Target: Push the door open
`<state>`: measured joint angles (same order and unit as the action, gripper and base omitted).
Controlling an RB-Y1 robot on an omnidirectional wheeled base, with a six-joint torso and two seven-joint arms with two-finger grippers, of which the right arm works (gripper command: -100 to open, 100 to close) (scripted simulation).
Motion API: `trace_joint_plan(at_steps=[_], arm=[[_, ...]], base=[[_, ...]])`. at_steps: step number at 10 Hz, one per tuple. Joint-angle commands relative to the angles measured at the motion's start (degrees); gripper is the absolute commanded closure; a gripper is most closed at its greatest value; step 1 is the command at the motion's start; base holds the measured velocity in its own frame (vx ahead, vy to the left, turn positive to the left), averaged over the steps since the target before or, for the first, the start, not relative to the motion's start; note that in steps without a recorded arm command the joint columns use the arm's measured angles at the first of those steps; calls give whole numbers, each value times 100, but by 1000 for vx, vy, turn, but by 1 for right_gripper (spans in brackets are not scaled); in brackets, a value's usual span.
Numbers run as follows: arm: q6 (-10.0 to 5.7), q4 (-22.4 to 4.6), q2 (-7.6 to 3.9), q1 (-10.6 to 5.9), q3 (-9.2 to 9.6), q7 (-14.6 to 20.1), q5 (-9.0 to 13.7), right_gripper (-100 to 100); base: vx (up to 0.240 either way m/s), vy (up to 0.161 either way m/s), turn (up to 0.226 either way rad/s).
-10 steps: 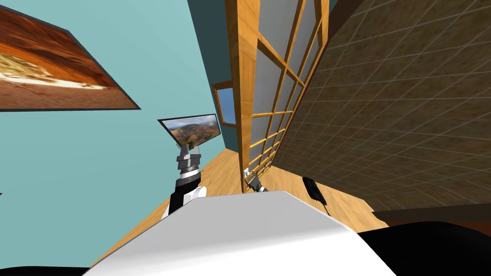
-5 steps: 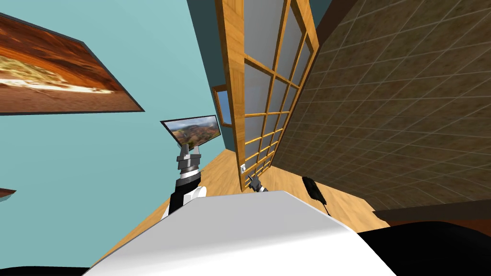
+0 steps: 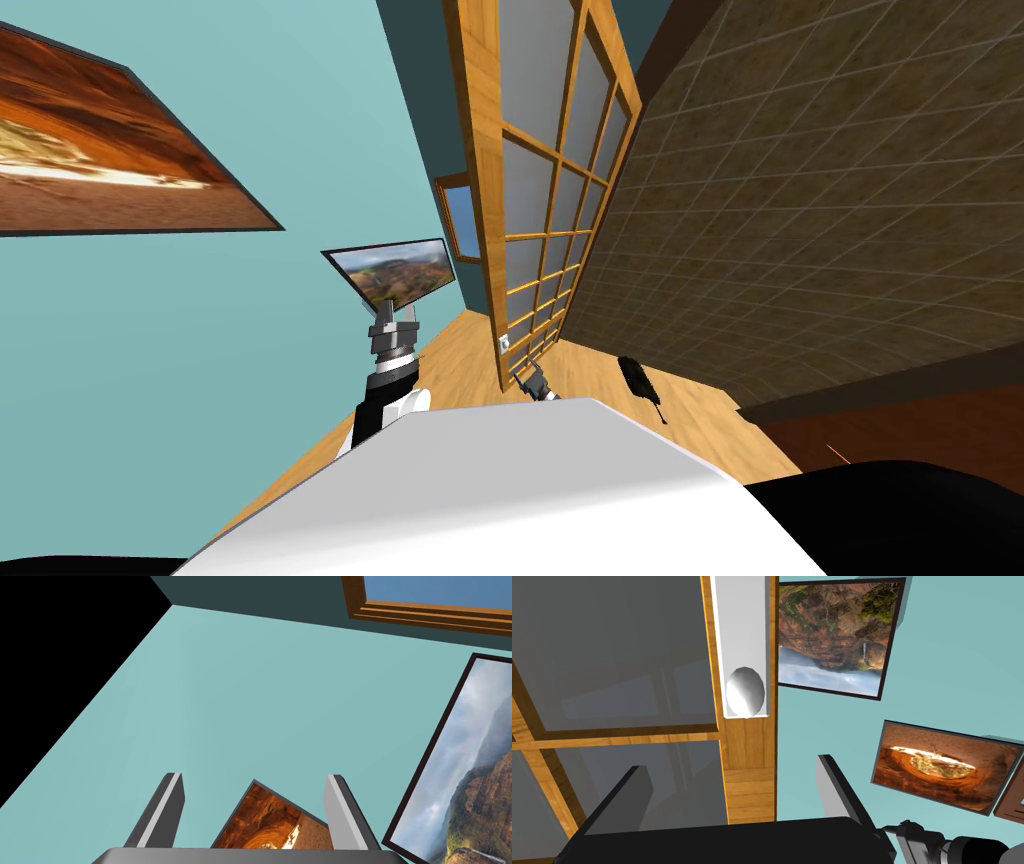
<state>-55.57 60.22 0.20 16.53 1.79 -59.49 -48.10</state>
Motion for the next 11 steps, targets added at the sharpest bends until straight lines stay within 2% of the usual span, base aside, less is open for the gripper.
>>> trace_joint_plan(at_steps=[1, 2, 4, 6, 7, 8, 9, 10, 11], arm=[[0, 0, 0, 0, 0, 0, 0, -100], [47, -16, -141, -49, -6, -9, 18, -100], [90, -34, -185, -100, -9, -17, 31, -100], [149, -58, -124, -171, -14, -29, 50, -100], [175, -68, -52, -201, -16, -33, 58, -100], [204, -80, 83, -236, -18, -39, 68, -100], [217, -3, 17, -191, 4, -11, 45, -100], [217, -3, 17, -191, 4, -11, 45, 100], [217, -3, 17, -191, 4, -11, 45, 100]], base=[[-65, 7, -7], [81, 78, 35], [175, 114, 20], [201, 125, 27], [207, 129, 22], [152, 114, 7], [53, 46, -5], [0, 0, 0], [-22, -8, 34]])
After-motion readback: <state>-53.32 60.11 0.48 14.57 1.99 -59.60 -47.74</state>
